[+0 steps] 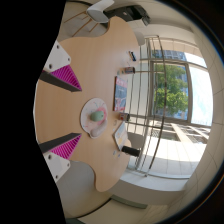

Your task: Arrange mouse

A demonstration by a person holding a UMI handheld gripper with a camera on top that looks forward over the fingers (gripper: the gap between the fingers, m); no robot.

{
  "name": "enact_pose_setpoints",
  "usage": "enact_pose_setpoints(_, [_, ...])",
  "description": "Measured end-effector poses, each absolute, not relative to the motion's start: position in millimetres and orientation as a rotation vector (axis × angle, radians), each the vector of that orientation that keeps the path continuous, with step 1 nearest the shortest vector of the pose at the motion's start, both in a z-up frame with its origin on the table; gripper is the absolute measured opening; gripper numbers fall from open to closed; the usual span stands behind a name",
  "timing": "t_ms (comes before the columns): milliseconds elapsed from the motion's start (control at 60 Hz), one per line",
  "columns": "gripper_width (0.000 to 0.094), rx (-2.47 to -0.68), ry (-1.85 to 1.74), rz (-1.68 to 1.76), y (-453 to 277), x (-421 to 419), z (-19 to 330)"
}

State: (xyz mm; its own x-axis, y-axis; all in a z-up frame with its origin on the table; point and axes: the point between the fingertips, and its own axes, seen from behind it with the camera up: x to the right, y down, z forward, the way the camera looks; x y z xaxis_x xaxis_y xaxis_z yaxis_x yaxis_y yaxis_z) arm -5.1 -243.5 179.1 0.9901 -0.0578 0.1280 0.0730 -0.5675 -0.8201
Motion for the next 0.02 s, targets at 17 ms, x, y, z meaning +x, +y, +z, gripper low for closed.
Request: enact_pose_setpoints(17, [0.0847, -2.168, -0.012, -0.174, -244.5, -5.6, 179.9])
